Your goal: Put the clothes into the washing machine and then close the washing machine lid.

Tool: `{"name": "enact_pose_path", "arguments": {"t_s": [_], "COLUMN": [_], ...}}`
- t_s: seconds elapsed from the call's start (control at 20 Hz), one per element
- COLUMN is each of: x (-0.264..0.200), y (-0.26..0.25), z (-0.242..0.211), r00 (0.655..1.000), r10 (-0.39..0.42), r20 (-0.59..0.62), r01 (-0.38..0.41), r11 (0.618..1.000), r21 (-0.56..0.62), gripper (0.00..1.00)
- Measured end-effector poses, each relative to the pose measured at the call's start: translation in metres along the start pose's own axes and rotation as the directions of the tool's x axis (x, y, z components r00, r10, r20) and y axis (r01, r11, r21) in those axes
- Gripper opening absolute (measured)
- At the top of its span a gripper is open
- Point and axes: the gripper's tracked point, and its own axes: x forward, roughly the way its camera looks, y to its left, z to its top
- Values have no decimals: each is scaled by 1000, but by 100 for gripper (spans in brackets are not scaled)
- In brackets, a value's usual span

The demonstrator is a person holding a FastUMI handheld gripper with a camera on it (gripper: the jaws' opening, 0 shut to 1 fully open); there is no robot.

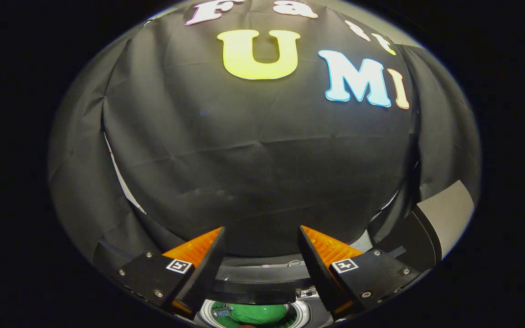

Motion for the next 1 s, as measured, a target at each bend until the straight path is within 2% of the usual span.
{"name": "enact_pose_path", "arguments": {"t_s": [1.0], "x": [-4], "y": [3], "z": [-3], "r00": [1000], "r10": [-3], "r20": [9], "r01": [4], "r11": [1000], "r21": [-10], "gripper": [96]}}
